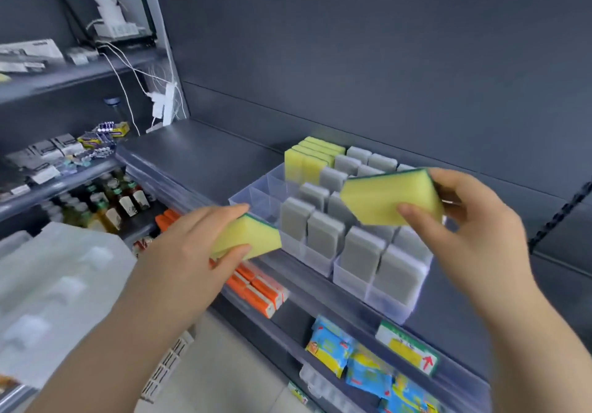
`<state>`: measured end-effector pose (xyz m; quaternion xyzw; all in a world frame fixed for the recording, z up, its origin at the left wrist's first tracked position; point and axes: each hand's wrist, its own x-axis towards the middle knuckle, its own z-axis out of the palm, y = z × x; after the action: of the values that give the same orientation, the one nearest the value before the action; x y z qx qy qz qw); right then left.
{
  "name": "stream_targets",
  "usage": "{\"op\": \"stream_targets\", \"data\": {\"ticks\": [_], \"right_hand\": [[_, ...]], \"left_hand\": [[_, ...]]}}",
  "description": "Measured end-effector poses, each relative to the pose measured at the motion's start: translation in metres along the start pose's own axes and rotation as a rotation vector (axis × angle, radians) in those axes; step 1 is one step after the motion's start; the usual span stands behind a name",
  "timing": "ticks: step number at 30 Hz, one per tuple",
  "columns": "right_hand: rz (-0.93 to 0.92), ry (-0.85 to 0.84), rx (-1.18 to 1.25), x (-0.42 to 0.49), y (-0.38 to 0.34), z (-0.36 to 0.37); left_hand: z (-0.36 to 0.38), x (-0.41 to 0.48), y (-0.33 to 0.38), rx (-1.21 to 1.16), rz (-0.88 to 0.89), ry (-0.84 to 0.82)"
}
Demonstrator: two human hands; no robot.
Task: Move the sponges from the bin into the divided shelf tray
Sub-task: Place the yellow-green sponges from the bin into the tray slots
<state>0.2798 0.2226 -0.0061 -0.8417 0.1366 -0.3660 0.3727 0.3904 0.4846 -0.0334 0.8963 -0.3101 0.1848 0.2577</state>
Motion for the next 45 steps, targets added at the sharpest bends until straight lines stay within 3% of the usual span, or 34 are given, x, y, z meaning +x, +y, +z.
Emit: {"op": "stream_targets", "data": {"ticks": [9, 14, 21, 27, 35, 45], "right_hand": [[0.085, -0.073, 0.000, 0.071, 0.008, 0.076], [0.171, -0.012, -0.033, 0.092, 0.004, 0.115], [0.327, 0.213, -0.153, 0.126, -0.019, 0.187], [0.411, 0.254, -0.258, 0.134, -0.035, 0.238], [0.468, 0.137, -0.379, 0.153, -0.039, 0.265], [0.366, -0.030, -0.676, 0.206, -0.024, 0.283]], "left_hand": [[0.035, 0.082, -0.073, -0.156, -0.085, 0.022], [0.060, 0.141, -0.118, -0.294, 0.021, -0.029], [0.085, 0.256, -0.189, -0.442, 0.222, -0.140], [0.106, 0.307, -0.209, -0.553, 0.404, -0.222], [0.122, 0.322, -0.230, -0.605, 0.559, -0.274], [0.124, 0.331, -0.263, -0.576, 0.477, -0.224]]}}
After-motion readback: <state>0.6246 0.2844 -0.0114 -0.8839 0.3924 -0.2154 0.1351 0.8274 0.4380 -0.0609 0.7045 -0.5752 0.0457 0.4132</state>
